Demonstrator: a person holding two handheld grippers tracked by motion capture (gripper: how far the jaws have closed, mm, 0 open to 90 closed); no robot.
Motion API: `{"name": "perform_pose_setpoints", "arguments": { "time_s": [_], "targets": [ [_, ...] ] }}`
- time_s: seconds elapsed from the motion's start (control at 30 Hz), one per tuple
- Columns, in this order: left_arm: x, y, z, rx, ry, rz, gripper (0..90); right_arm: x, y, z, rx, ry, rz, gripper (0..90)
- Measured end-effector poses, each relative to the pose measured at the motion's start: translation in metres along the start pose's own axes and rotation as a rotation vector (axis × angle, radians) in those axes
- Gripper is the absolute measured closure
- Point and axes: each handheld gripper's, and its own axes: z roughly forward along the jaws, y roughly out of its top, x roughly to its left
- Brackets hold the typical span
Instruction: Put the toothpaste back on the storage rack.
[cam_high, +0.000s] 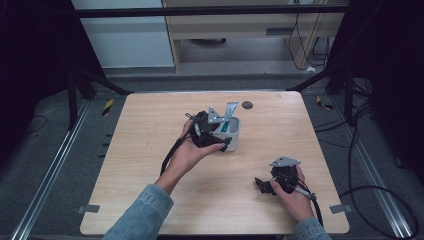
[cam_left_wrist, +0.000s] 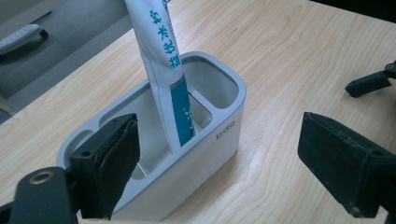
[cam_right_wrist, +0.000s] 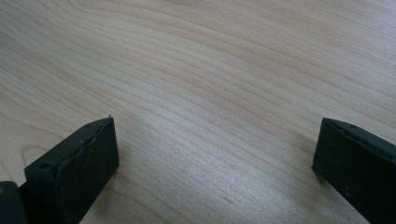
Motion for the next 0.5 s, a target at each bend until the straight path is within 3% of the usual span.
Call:
{"name": "perform_pose_setpoints", "arguments": {
  "time_s": [0.5],
  "targets": [
    [-0.006, -0.027, -0.019, 0.051, -0.02, 0.051, 8.8, 0.0, 0.0, 0.0, 0.001, 0.0, -0.001, 0.4]
  ]
}}
